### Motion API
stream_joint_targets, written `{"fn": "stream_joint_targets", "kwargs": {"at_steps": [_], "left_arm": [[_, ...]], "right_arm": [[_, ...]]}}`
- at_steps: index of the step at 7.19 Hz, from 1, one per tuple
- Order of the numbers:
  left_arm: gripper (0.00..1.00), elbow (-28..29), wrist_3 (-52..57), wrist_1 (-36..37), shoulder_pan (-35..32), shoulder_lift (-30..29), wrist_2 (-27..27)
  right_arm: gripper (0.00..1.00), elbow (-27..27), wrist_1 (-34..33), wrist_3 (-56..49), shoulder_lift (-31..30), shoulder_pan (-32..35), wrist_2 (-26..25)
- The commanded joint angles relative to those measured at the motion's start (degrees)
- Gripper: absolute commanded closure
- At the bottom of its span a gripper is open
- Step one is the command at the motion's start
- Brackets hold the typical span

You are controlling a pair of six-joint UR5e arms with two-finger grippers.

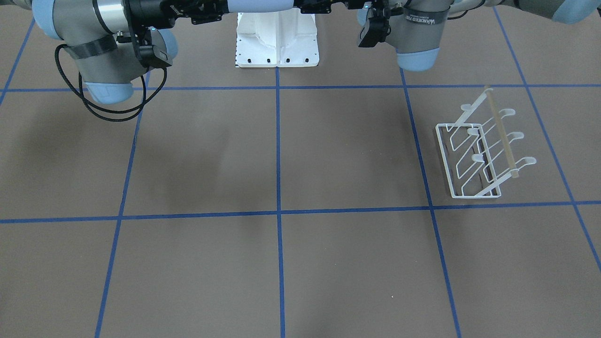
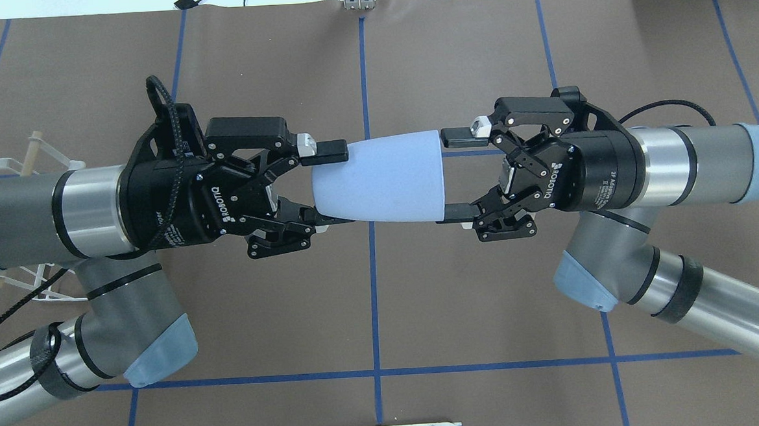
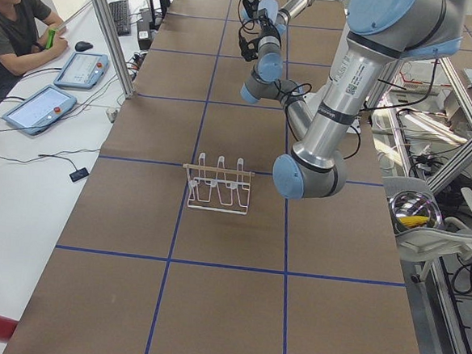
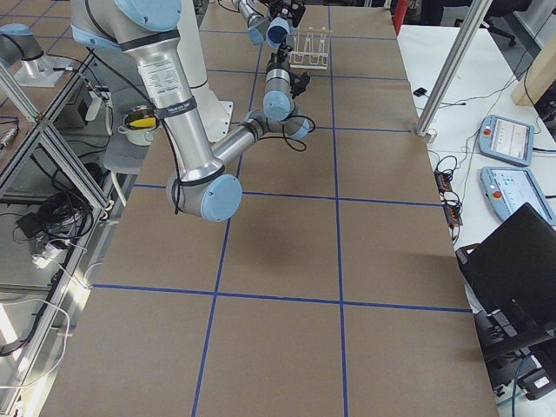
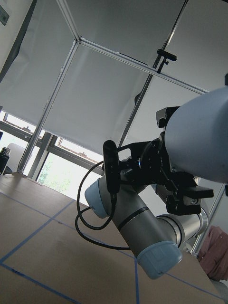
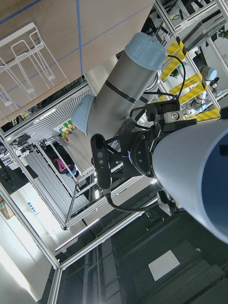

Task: Hang cup on cup holder
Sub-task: 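Close the left gripper on the cup base and open the right gripper, then carry the cup toward the wire rack with the left gripper while the right arm withdraws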

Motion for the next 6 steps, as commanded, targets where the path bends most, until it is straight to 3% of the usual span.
{"fn": "stream_joint_targets", "kwargs": {"at_steps": [1, 3, 6], "left_arm": [[1.00, -0.12, 3.38, 0.01, -3.74, 2.17, -0.42], [1.00, -0.12, 10.06, 1.32, -8.22, 7.18, -1.64], [1.00, -0.47, 28.07, 21.04, -22.60, 9.21, -16.55]], "right_arm": [[0.01, -0.14, -0.08, -6.81, -2.22, 3.48, 0.79], [0.00, -3.81, -1.13, -24.17, -7.58, 6.29, 4.11], [0.00, -10.75, -7.17, -45.39, -11.55, 11.38, 6.25]]}}
